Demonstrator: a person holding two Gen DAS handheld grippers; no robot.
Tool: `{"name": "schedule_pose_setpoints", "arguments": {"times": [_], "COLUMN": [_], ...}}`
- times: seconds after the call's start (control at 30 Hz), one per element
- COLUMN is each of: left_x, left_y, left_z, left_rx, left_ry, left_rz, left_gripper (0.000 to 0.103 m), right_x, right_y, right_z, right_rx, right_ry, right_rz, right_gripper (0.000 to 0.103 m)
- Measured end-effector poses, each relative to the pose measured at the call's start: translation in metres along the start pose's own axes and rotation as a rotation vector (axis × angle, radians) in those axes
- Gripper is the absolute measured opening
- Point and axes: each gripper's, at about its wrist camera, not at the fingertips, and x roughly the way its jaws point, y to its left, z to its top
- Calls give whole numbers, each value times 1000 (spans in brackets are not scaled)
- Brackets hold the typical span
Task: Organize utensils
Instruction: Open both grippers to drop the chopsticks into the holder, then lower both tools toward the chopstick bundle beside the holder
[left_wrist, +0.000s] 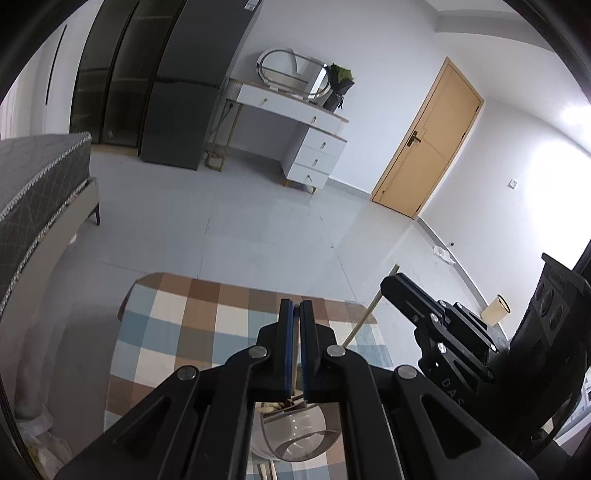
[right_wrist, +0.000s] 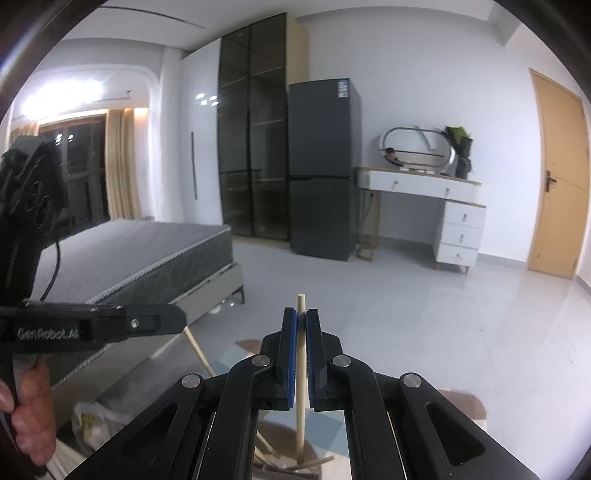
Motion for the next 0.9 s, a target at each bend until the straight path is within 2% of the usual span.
{"name": "schedule_pose_setpoints", "arguments": {"times": [0.1, 0.2, 0.27, 0.3, 0.33, 0.4, 0.47, 0.53, 0.63, 0.7, 0.77, 0.83, 0.9], "left_x": [8, 19, 25, 26, 24, 18, 7, -2, -14, -25, -33, -43, -51], "left_y": [2, 5, 6, 6, 5, 1, -4, -6, -9, -13, -14, -18, -20], "left_z": [-2, -7, -11, -14, -16, -19, -21, -23, -25, -27, -28, -30, -33], "left_rx": [-6, -22, -30, -39, -44, -30, -17, -9, -1, 1, -6, -1, 9], "left_ry": [47, 143, 212, 230, 234, 223, 203, 184, 146, 123, 103, 86, 71], "left_rz": [-9, -3, 13, 14, 15, 42, 57, 74, 91, 110, 130, 141, 153], "left_gripper": [0, 0, 0, 0, 0, 1, 9, 31, 47, 52, 53, 55, 58], "right_x": [3, 7, 7, 6, 4, -5, -15, -28, -46, -61, -77, -91, -102], "right_y": [2, 5, 2, -1, -2, -7, -11, -15, -18, -19, -20, -17, -13], "right_z": [-9, -22, -32, -36, -40, -48, -53, -59, -64, -63, -61, -58, -55], "right_rx": [-26, -37, 7, 32, 52, 98, 142, 178, 223, 249, 269, 281, 285], "right_ry": [32, 82, 122, 134, 144, 154, 153, 147, 135, 121, 98, 73, 63], "right_rz": [15, 30, 60, 69, 71, 63, 61, 46, 34, 23, 13, 9, 5], "right_gripper": [4, 4, 8, 8, 12, 18, 21, 28, 32, 35, 44, 46, 52]}}
